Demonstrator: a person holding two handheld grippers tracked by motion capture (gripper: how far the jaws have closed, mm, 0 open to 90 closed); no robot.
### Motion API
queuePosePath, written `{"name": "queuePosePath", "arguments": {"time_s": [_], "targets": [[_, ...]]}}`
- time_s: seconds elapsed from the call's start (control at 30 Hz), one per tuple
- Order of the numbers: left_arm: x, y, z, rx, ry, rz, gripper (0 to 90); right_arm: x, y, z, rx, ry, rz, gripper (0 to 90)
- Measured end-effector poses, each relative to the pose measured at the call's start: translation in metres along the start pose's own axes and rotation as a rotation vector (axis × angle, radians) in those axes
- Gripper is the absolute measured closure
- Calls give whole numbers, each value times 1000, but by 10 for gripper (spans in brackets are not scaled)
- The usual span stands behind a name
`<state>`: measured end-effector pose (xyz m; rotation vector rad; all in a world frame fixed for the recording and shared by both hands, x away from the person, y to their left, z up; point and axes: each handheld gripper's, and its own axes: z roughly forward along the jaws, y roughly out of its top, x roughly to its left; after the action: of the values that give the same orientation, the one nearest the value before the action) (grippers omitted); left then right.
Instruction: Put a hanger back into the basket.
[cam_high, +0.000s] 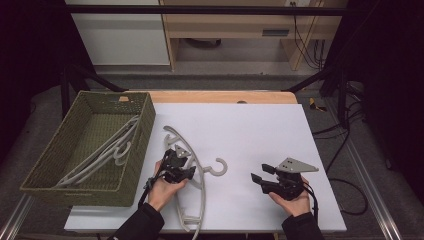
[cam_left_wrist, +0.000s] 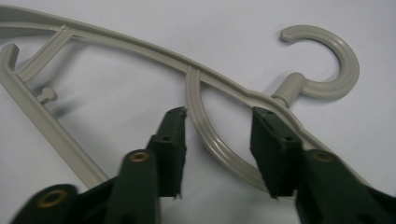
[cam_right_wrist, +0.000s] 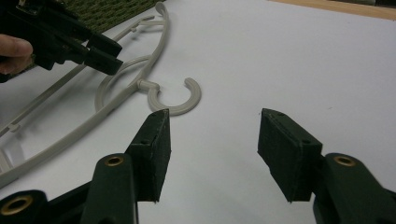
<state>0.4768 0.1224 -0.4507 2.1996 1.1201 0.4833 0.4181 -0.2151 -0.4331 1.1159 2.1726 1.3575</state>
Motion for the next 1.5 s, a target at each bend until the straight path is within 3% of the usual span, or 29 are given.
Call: {"name": "queuePosePath", "arguments": {"time_s": [0.1, 0.13, 0.2, 0.33, 0.47, 0.53, 0.77, 0.83, 0.97, 1.03, 1.1, 1.2, 1.33, 1.4, 1.43, 1.5], "targets": [[1, 2, 0, -14, -57, -5, 819, 0, 0, 0, 0, 0, -2, 449], [0, 2, 2, -19, -61, -14, 857, 0, 0, 0, 2, 1, 2, 450], [0, 4, 7, 4, -52, 4, 897, 0, 0, 1, 4, 0, 0, 453], [-1, 7, 22, 30, -43, -2, 899, 0, 0, 1, 5, 3, -8, 456], [-5, 13, 33, 39, -5, 20, 900, 0, 0, 0, 3, 1, -7, 458], [-4, 16, 36, 32, -26, 8, 900, 0, 0, 0, 0, 3, -6, 459], [-13, 34, 52, 34, -15, 66, 900, 1, 0, 2, 2, 14, -13, 461], [-16, 40, 56, 33, -30, 74, 900, 1, 0, 1, 0, 14, -14, 462], [-21, 39, 51, 4, -91, 41, 872, 0, 0, 0, -9, 12, -7, 463], [-28, 36, 36, -22, -127, 71, 882, 0, 0, -1, -9, 10, -5, 466], [-39, 31, 17, -56, -195, 86, 900, -1, -1, -1, -3, 5, -6, 468], [-59, 17, -1, -55, -252, 160, 900, 0, -1, -2, -4, 2, -6, 471], [-82, -5, -4, 15, -312, 254, 900, -2, -1, -4, -15, -5, -6, 475], [-90, -12, -4, 49, -308, 325, 900, -2, -1, -5, -15, -10, -1, 476], [-93, -15, -3, 54, -330, 326, 900, -3, -1, -6, -15, -9, 0, 477], [-97, -21, -3, 66, -327, 359, 900, -3, -1, -5, -14, -11, -2, 477]]}}
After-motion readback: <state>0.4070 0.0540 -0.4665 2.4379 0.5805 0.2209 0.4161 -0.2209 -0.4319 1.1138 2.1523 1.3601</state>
